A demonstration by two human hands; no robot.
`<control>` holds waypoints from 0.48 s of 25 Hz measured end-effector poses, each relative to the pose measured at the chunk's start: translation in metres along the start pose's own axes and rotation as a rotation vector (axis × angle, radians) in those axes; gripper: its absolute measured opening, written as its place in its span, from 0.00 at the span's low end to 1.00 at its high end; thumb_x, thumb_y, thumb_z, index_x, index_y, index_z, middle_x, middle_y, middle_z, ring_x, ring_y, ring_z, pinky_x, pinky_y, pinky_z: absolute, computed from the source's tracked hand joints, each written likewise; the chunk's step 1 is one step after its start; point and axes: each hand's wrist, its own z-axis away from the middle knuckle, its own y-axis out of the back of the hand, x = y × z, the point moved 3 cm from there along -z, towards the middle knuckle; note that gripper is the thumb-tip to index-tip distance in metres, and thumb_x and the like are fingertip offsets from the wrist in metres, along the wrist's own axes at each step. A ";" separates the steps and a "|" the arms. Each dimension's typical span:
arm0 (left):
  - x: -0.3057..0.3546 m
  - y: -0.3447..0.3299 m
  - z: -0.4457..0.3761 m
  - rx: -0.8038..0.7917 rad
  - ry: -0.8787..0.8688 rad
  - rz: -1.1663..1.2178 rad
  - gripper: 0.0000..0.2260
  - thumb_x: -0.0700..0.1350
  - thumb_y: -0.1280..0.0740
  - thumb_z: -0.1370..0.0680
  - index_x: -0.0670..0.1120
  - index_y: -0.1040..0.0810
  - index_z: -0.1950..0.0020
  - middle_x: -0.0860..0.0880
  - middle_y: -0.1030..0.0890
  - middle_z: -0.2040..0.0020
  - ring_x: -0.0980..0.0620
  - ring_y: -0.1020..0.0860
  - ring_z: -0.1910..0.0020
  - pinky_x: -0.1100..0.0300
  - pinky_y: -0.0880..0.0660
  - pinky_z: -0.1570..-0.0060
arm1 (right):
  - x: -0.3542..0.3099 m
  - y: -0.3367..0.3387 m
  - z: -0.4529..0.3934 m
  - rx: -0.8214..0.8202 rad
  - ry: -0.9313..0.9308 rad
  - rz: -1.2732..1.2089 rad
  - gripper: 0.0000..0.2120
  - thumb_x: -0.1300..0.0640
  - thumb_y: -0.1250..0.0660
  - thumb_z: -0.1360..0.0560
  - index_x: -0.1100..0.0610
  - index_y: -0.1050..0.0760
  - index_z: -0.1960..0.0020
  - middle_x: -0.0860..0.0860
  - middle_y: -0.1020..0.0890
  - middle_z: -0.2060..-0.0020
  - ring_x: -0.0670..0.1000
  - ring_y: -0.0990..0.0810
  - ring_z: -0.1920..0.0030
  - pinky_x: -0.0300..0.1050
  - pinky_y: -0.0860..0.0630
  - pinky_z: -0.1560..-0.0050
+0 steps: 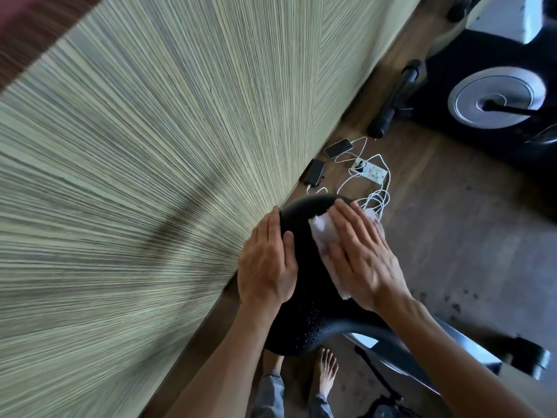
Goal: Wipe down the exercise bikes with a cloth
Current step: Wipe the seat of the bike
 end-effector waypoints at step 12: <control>0.001 0.001 0.000 0.024 0.018 0.031 0.25 0.53 0.52 0.15 0.46 0.38 0.20 0.49 0.30 0.24 0.52 0.30 0.27 0.54 0.30 0.29 | 0.002 -0.001 -0.014 -0.001 -0.039 -0.031 0.28 0.45 0.50 0.17 0.54 0.39 0.20 0.48 0.40 0.20 0.49 0.49 0.18 0.57 0.45 0.20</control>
